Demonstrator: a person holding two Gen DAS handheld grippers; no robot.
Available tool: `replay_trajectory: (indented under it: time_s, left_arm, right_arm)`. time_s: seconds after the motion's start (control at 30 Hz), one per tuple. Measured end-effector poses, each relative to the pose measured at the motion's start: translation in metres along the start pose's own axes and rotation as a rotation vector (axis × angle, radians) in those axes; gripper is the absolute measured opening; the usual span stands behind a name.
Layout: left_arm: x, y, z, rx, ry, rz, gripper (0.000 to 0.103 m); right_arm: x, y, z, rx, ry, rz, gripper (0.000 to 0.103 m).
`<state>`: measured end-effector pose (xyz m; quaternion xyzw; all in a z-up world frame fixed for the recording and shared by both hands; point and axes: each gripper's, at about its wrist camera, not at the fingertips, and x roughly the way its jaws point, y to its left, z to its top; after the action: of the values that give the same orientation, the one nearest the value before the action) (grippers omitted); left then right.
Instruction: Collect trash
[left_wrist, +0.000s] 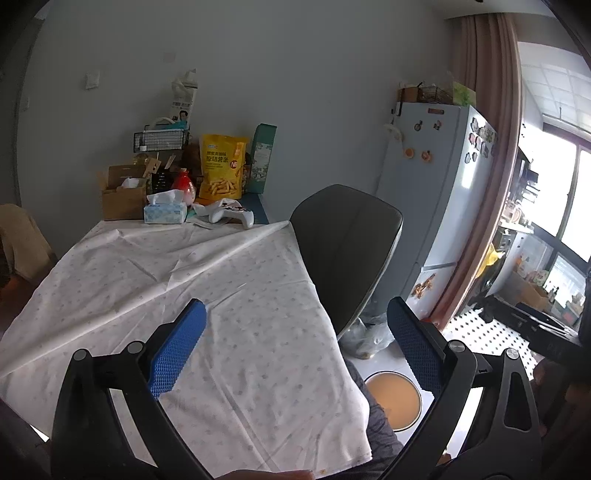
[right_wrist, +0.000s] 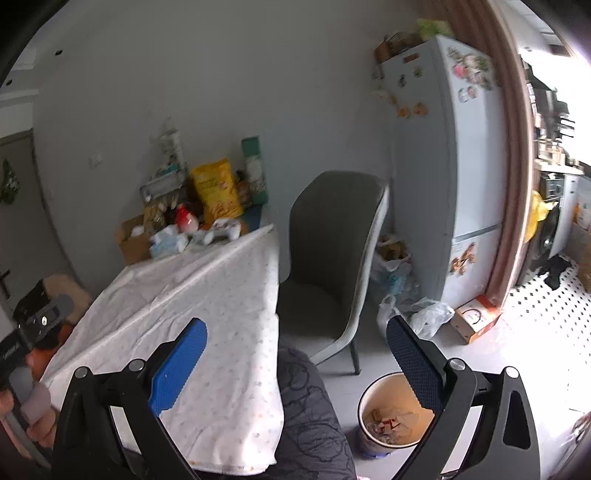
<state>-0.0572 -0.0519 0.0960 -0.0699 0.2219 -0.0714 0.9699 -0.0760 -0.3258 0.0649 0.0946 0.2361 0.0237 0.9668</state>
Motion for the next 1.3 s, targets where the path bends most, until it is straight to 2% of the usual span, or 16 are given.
replay_trajectory:
  time_s: [0.33, 0.6, 0.8, 1.3]
  left_arm:
    - [0.0, 0.006, -0.007, -0.011, 0.008, 0.006, 0.097]
    - [0.001, 0.013, -0.011, -0.038, 0.003, 0.009, 0.097]
    - [0.002, 0.014, -0.013, -0.039, 0.003, 0.013, 0.097]
    - [0.003, 0.016, -0.016, -0.042, -0.003, 0.021, 0.097]
  right_arm:
    - [0.007, 0.016, -0.009, -0.072, 0.057, 0.055, 0.095]
    - [0.016, 0.02, -0.018, -0.108, 0.08, 0.042, 0.095]
    - [0.025, 0.014, -0.02, -0.071, 0.092, 0.043, 0.095]
    - [0.028, 0.013, -0.022, -0.068, 0.081, 0.062, 0.095]
